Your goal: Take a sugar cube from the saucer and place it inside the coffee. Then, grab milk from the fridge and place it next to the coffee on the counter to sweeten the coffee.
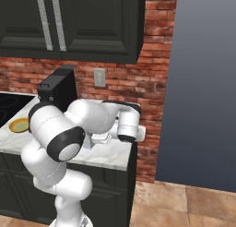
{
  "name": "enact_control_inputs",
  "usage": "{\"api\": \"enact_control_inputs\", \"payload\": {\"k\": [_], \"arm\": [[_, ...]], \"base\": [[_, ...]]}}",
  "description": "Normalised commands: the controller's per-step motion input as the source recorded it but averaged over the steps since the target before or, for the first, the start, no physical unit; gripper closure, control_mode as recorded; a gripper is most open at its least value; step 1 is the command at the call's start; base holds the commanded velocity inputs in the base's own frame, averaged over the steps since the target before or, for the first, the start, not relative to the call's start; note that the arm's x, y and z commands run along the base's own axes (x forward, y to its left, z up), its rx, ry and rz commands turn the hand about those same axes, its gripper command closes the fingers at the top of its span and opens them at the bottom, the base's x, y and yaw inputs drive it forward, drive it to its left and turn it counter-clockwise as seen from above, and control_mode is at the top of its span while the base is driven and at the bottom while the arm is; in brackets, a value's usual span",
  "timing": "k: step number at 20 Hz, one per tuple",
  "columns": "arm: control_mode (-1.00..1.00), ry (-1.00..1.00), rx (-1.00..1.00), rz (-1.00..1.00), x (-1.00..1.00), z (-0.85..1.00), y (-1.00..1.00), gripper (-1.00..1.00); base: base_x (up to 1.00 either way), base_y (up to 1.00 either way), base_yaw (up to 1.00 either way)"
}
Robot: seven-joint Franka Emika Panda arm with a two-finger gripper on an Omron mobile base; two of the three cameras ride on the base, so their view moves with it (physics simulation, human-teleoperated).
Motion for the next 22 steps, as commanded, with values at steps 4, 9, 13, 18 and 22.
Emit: {"api": "enact_control_inputs", "payload": {"k": [4,9,13,18,22], "arm": [[-1.00,-0.15,0.00,-0.05,-0.80,0.58,-0.11,-1.00],[-1.00,-0.13,0.00,-0.01,-0.69,0.89,0.00,-1.00],[-1.00,-0.16,0.00,-0.06,-1.00,0.98,0.00,-1.00],[-1.00,-0.08,-0.01,-0.07,-1.00,0.99,0.00,-1.00],[-1.00,-0.06,-0.06,-0.06,-0.99,0.98,0.00,-1.00]], "base": [[0.00,0.00,0.00],[0.00,0.00,0.00],[0.00,0.00,0.00],[0.00,0.00,0.00],[0.00,0.00,0.00]]}}
